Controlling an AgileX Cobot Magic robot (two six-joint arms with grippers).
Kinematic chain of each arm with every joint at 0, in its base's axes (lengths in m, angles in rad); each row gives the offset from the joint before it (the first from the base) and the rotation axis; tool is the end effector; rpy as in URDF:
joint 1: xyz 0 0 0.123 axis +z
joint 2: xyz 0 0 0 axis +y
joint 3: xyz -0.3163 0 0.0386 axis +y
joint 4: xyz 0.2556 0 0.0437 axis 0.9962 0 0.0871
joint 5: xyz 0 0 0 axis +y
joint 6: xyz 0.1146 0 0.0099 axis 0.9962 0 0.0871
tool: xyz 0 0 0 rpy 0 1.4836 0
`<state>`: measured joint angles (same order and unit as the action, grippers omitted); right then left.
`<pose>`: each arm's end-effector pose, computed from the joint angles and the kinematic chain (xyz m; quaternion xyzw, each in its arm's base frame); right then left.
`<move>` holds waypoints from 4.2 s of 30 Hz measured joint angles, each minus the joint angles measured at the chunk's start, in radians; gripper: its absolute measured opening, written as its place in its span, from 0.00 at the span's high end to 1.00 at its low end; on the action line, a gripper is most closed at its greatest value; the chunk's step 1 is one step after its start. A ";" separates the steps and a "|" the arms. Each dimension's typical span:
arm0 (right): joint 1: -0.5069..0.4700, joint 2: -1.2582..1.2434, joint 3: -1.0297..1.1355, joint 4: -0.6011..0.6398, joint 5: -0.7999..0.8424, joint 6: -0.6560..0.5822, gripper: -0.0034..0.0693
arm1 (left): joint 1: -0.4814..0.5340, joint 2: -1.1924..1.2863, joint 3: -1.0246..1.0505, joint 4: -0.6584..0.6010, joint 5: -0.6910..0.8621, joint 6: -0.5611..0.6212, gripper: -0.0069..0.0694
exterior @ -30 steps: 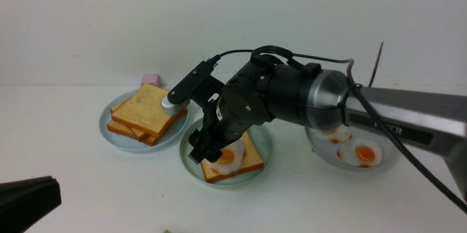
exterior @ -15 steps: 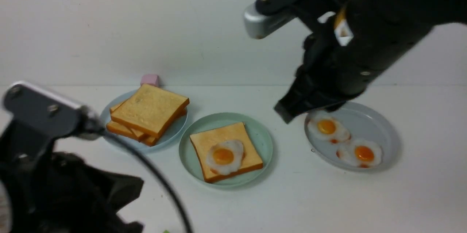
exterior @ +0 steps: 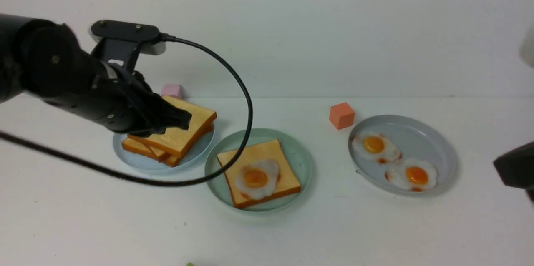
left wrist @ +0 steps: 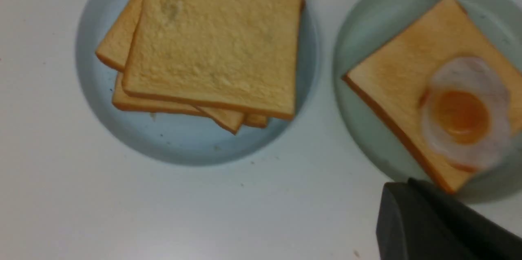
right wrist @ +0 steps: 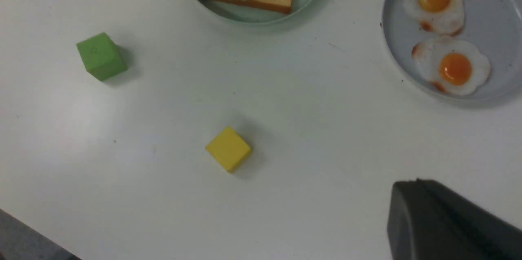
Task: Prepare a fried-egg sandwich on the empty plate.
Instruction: Use the left arm to grab a slice of bread, then use the left arm to place a slice of bread on the fried egg in the middle
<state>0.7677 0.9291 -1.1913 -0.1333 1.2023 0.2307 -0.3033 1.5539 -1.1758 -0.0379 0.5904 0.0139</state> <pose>0.1196 0.0956 0.4221 -0.2484 0.9005 0.1093 0.3396 0.3429 -0.1098 0.2974 0.1375 0.9310 -0.0638 0.3322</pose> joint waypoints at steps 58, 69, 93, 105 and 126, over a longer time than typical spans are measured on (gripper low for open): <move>0.000 -0.131 0.042 0.012 -0.038 0.003 0.90 | -0.040 0.245 -0.188 0.430 -0.095 0.032 0.77; 0.000 -0.198 0.043 0.003 -0.005 0.003 0.89 | -0.302 0.119 -0.001 0.402 -0.195 0.154 0.79; 0.000 -0.244 0.043 -0.015 0.010 -0.026 0.89 | -0.357 0.241 0.029 0.446 -0.216 0.268 0.79; 0.000 -0.244 0.043 -0.019 0.012 -0.026 0.88 | -0.357 0.274 0.029 0.445 -0.227 0.268 0.73; 0.000 -0.244 0.043 -0.014 0.013 -0.026 0.88 | -0.379 0.118 0.034 0.333 -0.150 0.267 0.23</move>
<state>0.7677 0.6848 -1.1484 -0.1475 1.2156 0.2044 -0.6818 1.6716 -1.1417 0.2953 0.4400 0.2808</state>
